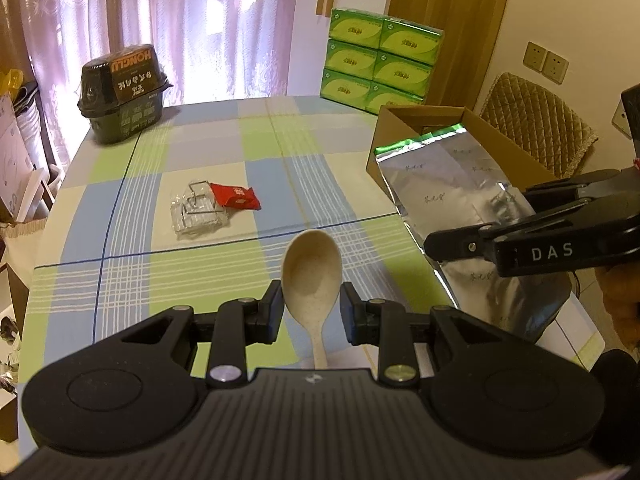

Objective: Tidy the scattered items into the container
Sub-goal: 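Carry the foil bag and spoon over the cardboard box and lower them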

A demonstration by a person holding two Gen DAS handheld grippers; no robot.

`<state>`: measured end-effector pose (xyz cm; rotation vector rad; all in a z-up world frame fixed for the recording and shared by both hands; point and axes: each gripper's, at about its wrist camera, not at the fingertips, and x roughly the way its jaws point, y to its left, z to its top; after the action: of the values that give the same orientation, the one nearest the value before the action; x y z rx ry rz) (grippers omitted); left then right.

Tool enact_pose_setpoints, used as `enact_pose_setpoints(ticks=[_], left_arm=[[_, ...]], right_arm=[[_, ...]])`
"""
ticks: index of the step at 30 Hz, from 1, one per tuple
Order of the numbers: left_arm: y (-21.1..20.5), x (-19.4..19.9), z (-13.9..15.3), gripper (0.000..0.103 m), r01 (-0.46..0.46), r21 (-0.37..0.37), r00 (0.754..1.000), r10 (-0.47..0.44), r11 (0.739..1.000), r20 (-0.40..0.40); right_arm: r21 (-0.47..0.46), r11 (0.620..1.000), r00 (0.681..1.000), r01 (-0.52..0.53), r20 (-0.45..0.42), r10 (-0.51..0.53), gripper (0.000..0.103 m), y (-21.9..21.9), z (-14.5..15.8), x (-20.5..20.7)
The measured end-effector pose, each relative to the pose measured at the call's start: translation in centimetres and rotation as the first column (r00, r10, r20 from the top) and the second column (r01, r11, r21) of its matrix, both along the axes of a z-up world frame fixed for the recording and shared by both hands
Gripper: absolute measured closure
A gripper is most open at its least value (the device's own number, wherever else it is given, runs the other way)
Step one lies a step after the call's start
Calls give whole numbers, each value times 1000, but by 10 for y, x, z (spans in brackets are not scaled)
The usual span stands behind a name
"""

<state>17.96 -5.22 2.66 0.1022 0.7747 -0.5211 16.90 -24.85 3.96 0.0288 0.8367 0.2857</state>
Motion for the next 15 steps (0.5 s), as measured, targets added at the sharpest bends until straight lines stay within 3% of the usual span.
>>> enact_pose_setpoints(ticks=[15], left_arm=[[-46,-2,39,78,102,14,993,-103,995,60]], right_arm=[[24,999,996,42,78,-44,55,-35,44,-6]])
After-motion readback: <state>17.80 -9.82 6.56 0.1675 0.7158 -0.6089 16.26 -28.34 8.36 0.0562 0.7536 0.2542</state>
